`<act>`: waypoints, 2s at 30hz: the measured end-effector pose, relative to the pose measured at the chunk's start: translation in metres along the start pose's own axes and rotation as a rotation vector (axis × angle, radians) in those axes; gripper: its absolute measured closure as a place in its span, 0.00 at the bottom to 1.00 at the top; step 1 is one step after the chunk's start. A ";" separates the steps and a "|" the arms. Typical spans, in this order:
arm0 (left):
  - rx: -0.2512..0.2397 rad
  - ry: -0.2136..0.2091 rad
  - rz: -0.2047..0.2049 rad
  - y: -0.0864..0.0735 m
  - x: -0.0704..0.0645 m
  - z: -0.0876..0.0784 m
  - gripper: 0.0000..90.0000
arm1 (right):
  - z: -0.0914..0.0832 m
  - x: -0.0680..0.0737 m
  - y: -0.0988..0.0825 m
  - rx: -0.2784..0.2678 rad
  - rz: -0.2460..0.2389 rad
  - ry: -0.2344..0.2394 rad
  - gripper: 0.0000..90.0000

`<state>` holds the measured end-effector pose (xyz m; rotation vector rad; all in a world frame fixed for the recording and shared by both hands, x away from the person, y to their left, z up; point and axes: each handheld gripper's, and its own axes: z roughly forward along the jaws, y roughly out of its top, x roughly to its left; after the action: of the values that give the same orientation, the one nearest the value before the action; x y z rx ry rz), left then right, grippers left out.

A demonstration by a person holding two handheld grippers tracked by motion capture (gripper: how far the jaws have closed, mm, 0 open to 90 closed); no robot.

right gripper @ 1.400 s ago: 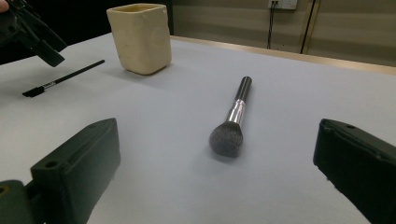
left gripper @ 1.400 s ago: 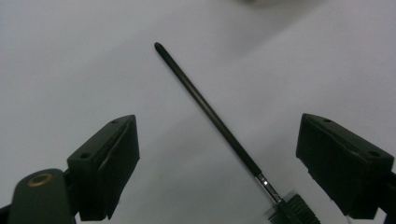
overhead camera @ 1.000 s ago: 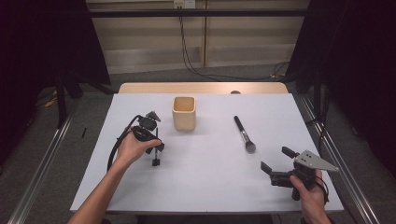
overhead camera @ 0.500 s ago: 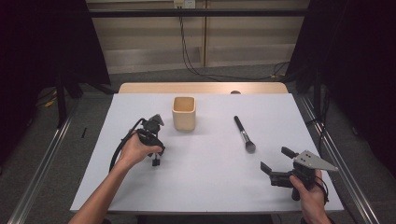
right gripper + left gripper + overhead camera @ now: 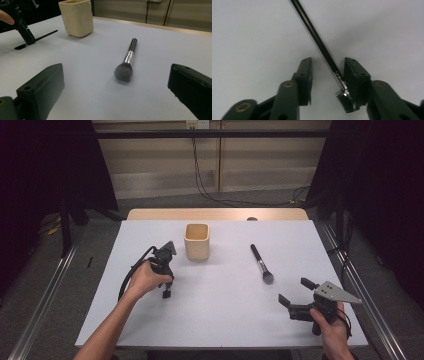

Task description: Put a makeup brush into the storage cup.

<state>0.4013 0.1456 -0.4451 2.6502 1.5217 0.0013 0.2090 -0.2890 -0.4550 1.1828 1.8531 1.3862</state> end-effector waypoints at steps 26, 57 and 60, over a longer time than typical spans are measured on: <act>0.022 -0.040 -0.022 0.002 0.015 0.000 0.96 | 0.000 -0.001 -0.001 0.005 0.006 0.011 0.01; -0.333 -0.112 0.014 -0.041 0.039 -0.026 0.96 | 0.002 -0.001 0.000 0.007 0.007 0.010 0.01; -0.361 -0.109 0.034 -0.044 0.039 -0.029 0.96 | 0.002 -0.001 0.000 0.005 0.006 0.010 0.01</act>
<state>0.3819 0.2035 -0.4213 2.3502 1.3007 0.1199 0.2109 -0.2891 -0.4559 1.1875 1.8623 1.3935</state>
